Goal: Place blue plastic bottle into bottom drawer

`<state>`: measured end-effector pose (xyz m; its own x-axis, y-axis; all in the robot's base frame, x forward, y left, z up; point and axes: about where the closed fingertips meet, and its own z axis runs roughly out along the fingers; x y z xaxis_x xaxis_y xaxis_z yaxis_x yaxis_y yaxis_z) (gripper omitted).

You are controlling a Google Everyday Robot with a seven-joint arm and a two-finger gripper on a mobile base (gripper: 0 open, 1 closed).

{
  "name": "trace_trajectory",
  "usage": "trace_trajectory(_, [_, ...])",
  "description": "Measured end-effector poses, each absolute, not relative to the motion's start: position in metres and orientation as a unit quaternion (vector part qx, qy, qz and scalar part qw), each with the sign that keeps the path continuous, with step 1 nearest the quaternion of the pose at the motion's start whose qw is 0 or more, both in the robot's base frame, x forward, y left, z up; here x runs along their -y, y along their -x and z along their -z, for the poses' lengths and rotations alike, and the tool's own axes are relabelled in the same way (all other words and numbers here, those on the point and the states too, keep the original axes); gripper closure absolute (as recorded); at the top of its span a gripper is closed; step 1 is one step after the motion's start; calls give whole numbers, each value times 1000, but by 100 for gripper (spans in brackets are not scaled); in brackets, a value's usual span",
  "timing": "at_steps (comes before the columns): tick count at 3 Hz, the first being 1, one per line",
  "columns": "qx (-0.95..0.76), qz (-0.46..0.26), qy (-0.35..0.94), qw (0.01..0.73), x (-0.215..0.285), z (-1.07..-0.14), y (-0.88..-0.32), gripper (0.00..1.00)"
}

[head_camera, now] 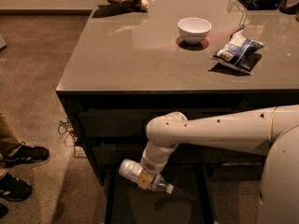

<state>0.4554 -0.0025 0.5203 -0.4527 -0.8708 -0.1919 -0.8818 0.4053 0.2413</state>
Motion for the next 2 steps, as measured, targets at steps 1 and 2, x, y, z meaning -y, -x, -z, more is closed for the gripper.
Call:
trace_trajectory(1, [-836,-127,533,32,10,-495,-457,100])
trace_trajectory(2, [-829,-99,548,55,23,-456,-461,100])
